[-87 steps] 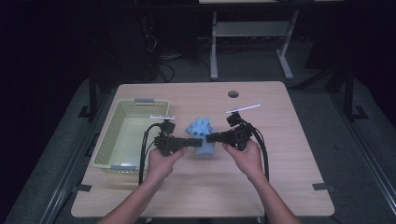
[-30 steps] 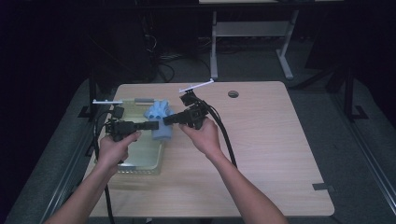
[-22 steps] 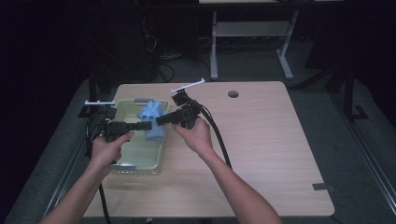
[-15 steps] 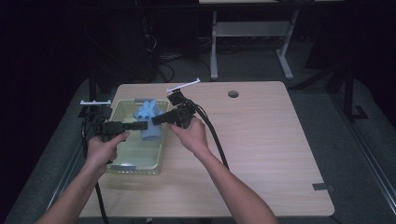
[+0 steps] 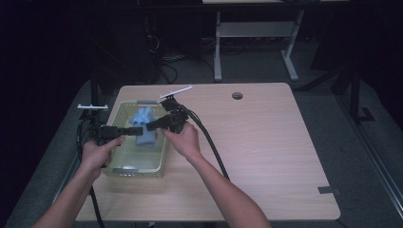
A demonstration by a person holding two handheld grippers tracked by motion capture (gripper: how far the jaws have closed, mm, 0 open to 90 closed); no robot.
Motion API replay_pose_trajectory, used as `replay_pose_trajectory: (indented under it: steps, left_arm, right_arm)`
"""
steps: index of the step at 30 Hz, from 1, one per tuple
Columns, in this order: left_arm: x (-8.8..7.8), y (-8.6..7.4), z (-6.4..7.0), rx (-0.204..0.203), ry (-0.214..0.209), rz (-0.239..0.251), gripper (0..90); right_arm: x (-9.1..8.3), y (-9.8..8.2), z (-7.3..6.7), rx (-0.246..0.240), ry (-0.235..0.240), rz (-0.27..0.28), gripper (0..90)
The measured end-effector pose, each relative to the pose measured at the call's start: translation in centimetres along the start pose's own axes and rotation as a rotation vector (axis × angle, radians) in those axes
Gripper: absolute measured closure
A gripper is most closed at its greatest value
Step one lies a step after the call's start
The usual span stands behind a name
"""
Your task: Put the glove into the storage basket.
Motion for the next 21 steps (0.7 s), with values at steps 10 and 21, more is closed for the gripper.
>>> replay_pose_trajectory:
  steps: [10,21]
  left_arm:
    - [-0.4,-1.1,-2.2,-0.025,0.093,-0.039,82.1]
    - [-0.5,-2.2,-4.6,-0.062,0.151,-0.071,82.2]
  right_arm:
    - [3.2,-0.7,0.9,0.029,0.009,-0.026,80.8]
    - [6.3,-1.5,1.9,0.065,-0.001,-0.074,80.5]
Point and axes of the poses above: each handheld gripper's, and its own axes: x roughly forward along the jaws, y roughly out of its top, z roughly to its right, the point moved 6 cm from there along x, roughly forward along the jaws, and after that the axes turned 3 degrees about x, right-handed, at the moved point
